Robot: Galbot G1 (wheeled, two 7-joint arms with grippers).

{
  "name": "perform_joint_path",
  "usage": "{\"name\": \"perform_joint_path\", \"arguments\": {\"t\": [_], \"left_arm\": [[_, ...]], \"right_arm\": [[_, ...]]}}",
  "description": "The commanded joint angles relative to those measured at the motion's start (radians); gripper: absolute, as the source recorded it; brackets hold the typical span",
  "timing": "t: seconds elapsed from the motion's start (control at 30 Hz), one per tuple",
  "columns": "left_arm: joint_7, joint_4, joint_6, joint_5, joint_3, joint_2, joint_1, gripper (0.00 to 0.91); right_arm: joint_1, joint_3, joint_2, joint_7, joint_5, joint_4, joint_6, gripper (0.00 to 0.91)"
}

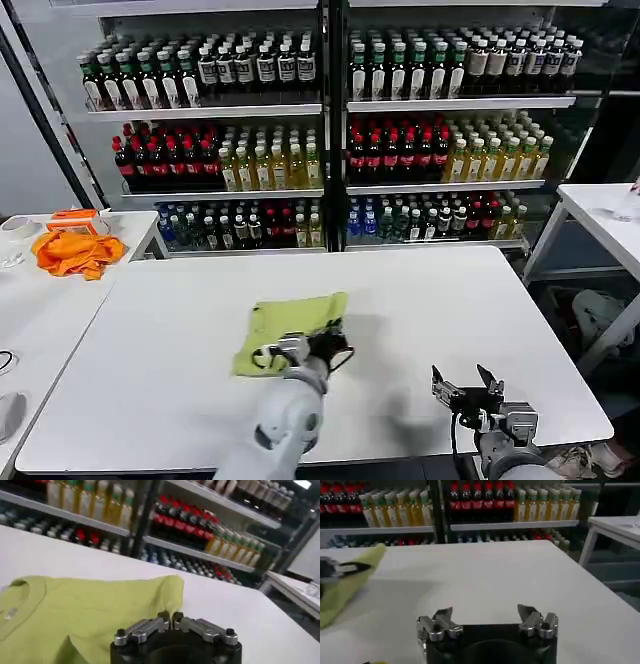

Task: Fold and organize the clothes.

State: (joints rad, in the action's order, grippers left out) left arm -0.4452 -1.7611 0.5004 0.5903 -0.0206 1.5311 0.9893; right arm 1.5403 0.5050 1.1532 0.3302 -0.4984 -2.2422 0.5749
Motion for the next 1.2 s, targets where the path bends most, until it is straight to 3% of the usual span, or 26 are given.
{"name": "perform_joint_path", "arguments": {"t": [0.03,0.13,0.2,0.27,0.3,0.5,0.73,0.9,1.2], "left_arm": [[0.038,0.205,-0.160,-0.086,0.123,0.117,-0.123,0.907],[0.100,0.208,-0.243,-0.167,0.122,0.112,-0.118,0.907],[0.124,0.183,-0.356,-0.255,0.138,0.093,-0.101,0.907],[0.134,0.125,-0.470,-0.311,0.152,0.055,-0.072,0.907],[0.139,0.081,-0.473,-0.338,0.150,0.030,-0.059,0.907],[0.132,-0.108,-0.356,-0.383,-0.043,-0.104,0.040,0.907],[0.170,-0.237,-0.268,-0.347,-0.312,-0.236,0.211,0.907],[0.213,-0.336,-0.245,-0.271,-0.431,-0.257,0.357,0.907],[0.238,-0.435,-0.246,-0.251,-0.465,-0.227,0.514,0.907]], "right_arm": [[-0.005,0.002,-0.001,-0.007,0.005,0.003,-0.005,0.907],[-0.014,-0.006,-0.003,-0.027,0.038,0.008,-0.054,0.907],[-0.021,-0.015,-0.009,-0.047,0.066,0.011,-0.104,0.907],[-0.029,-0.021,-0.014,-0.062,0.104,0.016,-0.163,0.907],[-0.032,-0.023,-0.018,-0.075,0.125,0.019,-0.185,0.907],[-0.060,-0.035,-0.025,-0.091,0.146,0.037,-0.306,0.907],[-0.085,-0.057,-0.028,-0.099,0.149,0.063,-0.335,0.907],[-0.094,-0.077,-0.012,-0.103,0.169,0.071,-0.345,0.907],[-0.060,-0.115,0.011,-0.099,0.208,0.070,-0.387,0.907]]}}
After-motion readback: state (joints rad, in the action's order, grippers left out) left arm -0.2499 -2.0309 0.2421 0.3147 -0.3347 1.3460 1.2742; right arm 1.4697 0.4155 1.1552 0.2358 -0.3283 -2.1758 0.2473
